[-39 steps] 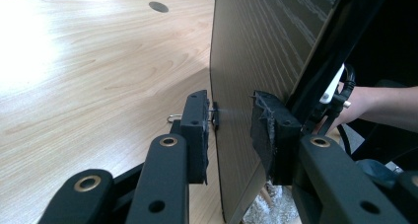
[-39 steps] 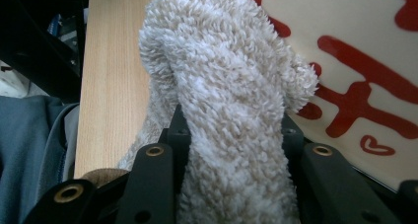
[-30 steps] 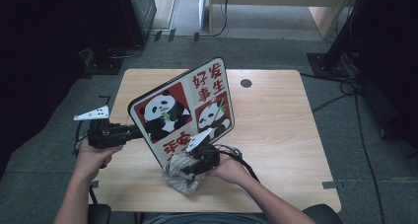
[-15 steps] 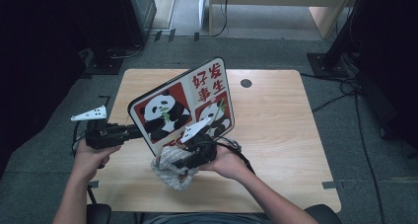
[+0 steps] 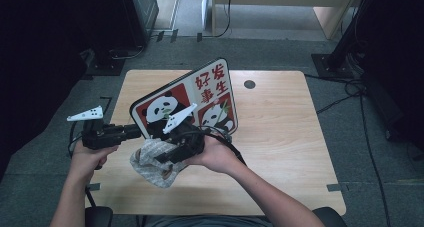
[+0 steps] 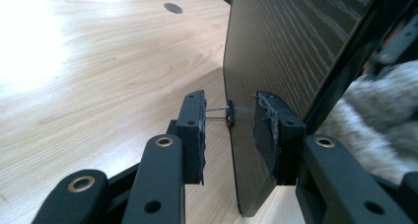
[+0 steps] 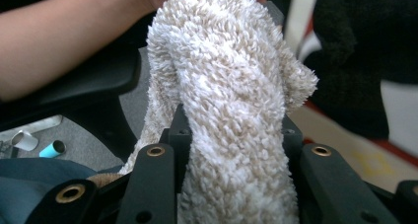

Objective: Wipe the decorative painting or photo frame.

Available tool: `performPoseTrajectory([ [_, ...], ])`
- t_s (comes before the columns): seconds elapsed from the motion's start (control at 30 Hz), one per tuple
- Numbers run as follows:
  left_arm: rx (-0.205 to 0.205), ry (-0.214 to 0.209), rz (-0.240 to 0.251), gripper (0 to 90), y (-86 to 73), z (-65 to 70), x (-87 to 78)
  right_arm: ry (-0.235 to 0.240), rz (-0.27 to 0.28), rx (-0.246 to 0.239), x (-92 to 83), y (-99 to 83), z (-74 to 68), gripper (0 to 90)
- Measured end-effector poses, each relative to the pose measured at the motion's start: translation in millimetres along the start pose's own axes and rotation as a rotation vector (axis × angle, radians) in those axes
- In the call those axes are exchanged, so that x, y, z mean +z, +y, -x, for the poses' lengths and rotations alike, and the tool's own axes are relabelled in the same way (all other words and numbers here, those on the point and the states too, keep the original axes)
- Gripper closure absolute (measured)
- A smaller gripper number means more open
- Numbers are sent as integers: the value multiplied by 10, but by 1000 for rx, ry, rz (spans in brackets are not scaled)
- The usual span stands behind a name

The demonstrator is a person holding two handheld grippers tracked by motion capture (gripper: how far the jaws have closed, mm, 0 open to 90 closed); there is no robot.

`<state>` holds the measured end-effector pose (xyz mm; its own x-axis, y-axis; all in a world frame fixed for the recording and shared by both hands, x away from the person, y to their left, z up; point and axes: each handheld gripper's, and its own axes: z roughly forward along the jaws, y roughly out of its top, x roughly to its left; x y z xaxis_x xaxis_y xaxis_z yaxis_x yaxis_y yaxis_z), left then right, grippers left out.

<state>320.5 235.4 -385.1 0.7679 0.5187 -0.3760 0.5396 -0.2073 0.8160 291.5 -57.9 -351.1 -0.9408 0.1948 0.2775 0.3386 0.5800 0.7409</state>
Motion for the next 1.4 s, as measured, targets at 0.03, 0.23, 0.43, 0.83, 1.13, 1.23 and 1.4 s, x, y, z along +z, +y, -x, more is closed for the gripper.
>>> performPoseTrajectory([
  [0.03,1,2,2,657,-2,-9,-14,-1,3,-8,-10,54,-17,645],
  [0.23,-10,22,7,653,-26,-49,-82,1,27,-30,-51,291,-74,645],
  [0.43,-22,31,9,653,-46,-65,-126,7,28,-53,-59,551,-165,645],
  [0.83,-34,54,7,646,-101,-60,-210,4,48,-95,-60,980,-243,645],
  [1.13,-45,65,25,641,-134,-46,-265,-5,67,-126,-45,1299,-300,644],
  [1.23,-50,65,28,638,-142,-50,-277,-19,64,-100,-49,1308,-231,644],
  [1.4,-51,65,26,626,-142,-61,-270,-39,68,-79,-90,1273,-135,644],
])
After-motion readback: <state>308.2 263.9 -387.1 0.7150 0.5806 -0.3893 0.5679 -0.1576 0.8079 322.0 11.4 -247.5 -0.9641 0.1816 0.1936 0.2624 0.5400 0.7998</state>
